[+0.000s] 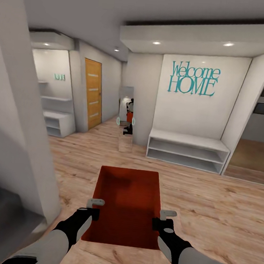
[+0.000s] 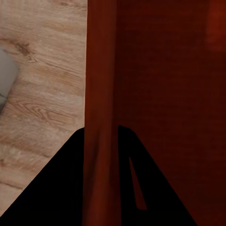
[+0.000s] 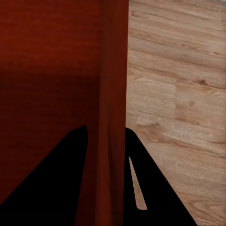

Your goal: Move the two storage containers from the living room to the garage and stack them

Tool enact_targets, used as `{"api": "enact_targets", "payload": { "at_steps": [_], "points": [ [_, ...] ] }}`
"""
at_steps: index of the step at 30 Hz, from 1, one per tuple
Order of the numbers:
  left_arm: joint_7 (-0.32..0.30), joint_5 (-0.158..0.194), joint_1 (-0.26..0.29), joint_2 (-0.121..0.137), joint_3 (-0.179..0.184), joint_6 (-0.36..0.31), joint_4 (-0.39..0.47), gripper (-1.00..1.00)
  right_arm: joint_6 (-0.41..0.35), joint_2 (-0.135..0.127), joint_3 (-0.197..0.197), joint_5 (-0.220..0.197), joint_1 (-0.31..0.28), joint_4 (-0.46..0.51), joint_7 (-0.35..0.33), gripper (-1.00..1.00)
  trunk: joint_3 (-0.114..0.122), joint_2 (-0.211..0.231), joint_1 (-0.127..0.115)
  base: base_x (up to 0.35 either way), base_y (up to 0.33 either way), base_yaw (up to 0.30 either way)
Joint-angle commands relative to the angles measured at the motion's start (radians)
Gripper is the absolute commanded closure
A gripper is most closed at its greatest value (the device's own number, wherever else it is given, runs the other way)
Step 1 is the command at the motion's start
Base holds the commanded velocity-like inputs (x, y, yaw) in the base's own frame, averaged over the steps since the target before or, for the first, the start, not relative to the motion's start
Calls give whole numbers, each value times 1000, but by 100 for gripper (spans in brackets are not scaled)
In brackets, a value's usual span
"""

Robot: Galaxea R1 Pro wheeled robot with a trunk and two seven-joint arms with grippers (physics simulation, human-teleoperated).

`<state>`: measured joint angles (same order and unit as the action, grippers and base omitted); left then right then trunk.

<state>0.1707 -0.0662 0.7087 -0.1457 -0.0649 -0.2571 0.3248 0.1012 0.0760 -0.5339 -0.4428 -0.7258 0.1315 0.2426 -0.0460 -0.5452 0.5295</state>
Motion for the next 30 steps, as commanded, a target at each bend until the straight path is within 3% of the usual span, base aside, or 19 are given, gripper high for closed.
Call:
{"api": "enact_targets", "payload": {
  "at_steps": [1, 30],
  "points": [
    [4, -6, 0, -5, -16, -7, -2, 100, 19, 1, 5, 4, -1, 14, 78, 100, -2, -2, 1, 323, 0, 0],
    [4, -6, 0, -5, -16, -7, -1, 100, 20, 1, 5, 4, -1, 14, 78, 100, -2, -2, 1, 323, 0, 0]
  ]
}}
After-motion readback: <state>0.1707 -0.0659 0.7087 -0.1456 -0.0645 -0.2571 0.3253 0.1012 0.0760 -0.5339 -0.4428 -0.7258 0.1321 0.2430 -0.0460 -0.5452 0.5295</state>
